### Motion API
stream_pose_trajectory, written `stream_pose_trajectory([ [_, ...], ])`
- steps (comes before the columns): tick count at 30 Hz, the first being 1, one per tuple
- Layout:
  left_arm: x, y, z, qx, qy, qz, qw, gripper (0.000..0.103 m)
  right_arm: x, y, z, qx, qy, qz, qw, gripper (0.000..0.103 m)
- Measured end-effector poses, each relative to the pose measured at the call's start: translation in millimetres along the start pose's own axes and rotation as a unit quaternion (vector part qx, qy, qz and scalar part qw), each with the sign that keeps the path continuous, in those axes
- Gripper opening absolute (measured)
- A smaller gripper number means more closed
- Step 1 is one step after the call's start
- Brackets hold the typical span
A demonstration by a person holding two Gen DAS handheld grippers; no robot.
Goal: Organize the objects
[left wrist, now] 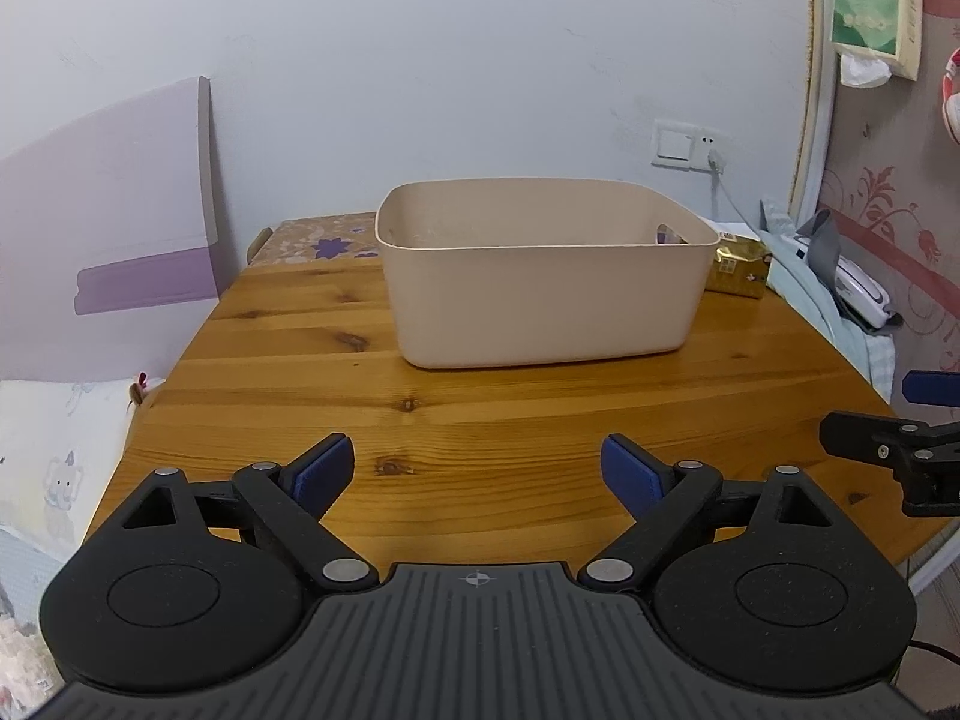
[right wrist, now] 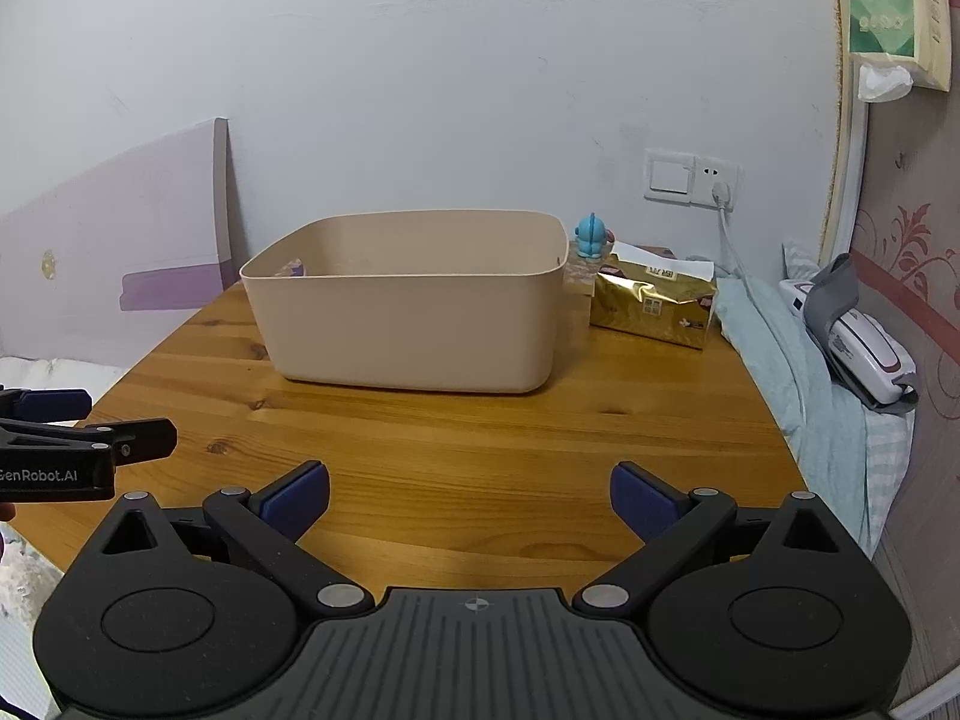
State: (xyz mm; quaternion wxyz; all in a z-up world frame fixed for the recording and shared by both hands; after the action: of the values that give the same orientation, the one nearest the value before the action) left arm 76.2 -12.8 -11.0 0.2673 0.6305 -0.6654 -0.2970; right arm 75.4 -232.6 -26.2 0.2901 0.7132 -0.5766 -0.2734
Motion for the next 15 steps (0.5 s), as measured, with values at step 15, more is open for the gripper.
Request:
stream_pose_trajectory([
  [15,0.1,-9.4,1.5,-0.019,0.004,0.005,0.9998,0.092,4.7,-10.1,1.8,-0.013,-0.011,0.004,1.000,0.102],
])
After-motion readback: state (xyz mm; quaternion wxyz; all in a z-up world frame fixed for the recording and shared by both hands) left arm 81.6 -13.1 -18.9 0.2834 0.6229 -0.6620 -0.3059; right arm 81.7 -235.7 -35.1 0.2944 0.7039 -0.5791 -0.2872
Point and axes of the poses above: each gripper's, at about its wrist camera, not at the fingertips, and y roughly against the way its jaws point, x to its right, z to its underside, the point moved 7 cm from there along -y, roughly the way its jaws point, and after that the axes turned 13 degrees about -x, right-handed, at the moved point
